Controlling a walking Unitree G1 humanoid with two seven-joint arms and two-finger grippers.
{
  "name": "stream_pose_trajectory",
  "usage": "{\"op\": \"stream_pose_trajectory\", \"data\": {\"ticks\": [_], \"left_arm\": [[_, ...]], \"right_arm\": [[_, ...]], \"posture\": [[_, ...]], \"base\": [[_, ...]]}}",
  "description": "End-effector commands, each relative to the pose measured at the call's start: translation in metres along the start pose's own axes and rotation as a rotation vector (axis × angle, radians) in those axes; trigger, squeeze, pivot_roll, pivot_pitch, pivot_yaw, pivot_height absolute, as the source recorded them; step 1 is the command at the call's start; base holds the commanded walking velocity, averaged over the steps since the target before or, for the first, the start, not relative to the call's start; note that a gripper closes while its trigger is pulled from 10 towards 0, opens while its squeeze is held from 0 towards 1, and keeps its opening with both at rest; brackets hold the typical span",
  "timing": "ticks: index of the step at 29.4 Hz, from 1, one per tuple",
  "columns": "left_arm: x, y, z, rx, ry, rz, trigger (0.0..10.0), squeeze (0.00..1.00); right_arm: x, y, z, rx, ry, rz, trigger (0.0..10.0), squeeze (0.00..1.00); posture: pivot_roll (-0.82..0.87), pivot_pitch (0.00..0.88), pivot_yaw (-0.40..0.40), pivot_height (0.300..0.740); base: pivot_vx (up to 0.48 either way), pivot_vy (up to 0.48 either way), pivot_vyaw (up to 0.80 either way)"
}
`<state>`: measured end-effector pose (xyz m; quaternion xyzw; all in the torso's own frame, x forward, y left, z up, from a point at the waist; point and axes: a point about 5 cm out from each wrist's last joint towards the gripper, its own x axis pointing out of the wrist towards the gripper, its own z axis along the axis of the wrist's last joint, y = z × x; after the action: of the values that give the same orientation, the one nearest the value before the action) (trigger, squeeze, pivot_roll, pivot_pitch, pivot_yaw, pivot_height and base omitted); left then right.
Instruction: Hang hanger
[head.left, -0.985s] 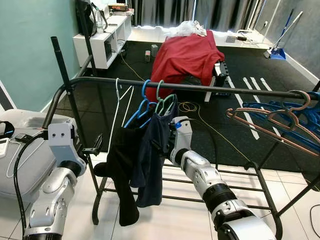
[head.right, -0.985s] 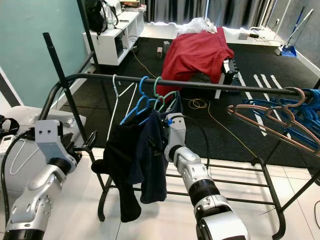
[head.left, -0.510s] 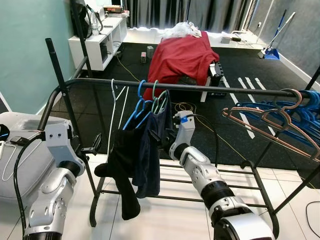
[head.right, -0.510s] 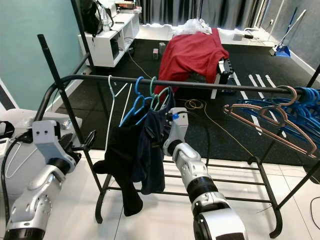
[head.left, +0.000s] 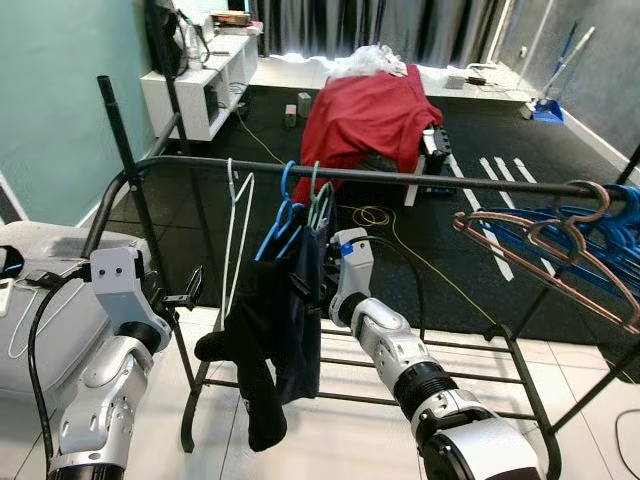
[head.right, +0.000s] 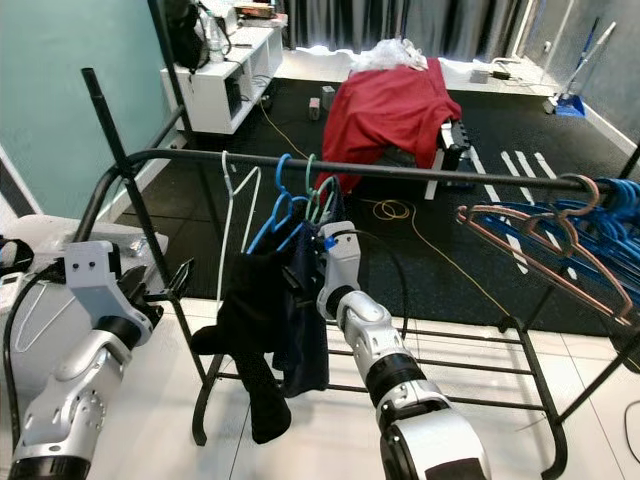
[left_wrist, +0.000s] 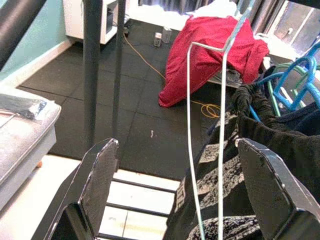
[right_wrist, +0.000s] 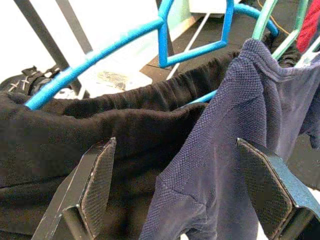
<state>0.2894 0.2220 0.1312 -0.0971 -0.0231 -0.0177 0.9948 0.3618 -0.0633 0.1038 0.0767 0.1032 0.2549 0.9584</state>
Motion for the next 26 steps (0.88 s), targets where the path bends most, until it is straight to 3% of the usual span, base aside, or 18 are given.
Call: {"op": "stream_pose_trajectory", "data": {"ticks": [1,3,4,6,17,20,26], "left_arm": [[0.002,-0.002,-0.003,-0.016,0.007,-0.002,10.0,0.00],[0.002,-0.001,-0.004,-0.016,0.005,-0.003,10.0,0.00],[0.002,-0.001,-0.004,-0.017,0.003,-0.003,10.0,0.00],[0.002,-0.001,-0.004,-0.018,0.002,-0.003,10.0,0.00],[0.003,-0.002,-0.003,-0.020,-0.001,-0.006,10.0,0.00],[0.003,-0.003,-0.003,-0.021,-0.004,-0.006,10.0,0.00],[0.002,-0.003,-0.003,-0.023,-0.006,-0.005,10.0,0.00]], "right_arm": [[0.000,-0.002,0.002,-0.004,-0.007,-0.009,10.0,0.00],[0.001,-0.003,0.001,-0.023,-0.001,-0.020,10.0,0.00],[0.000,-0.008,-0.004,-0.098,0.049,-0.081,10.0,0.00],[-0.001,-0.010,-0.007,-0.132,0.072,-0.110,10.0,0.00],[-0.001,-0.015,-0.010,-0.192,0.122,-0.146,10.0,0.00],[-0.004,-0.021,-0.014,-0.271,0.171,-0.199,10.0,0.00],[-0.006,-0.027,-0.014,-0.316,0.187,-0.244,10.0,0.00]], "posture": [[0.07,0.000,-0.068,0.740],[0.07,0.000,-0.069,0.740],[0.07,0.000,-0.070,0.740],[0.07,0.000,-0.070,0.740],[0.07,0.000,-0.069,0.740],[0.07,0.000,-0.072,0.740],[0.07,0.000,-0.072,0.740]], "base": [[0.000,0.000,0.00],[0.000,0.000,0.00],[0.000,0.000,0.00],[0.000,0.000,0.00],[0.000,0.000,0.00],[0.000,0.000,0.00],[0.000,0.000,0.00]]}}
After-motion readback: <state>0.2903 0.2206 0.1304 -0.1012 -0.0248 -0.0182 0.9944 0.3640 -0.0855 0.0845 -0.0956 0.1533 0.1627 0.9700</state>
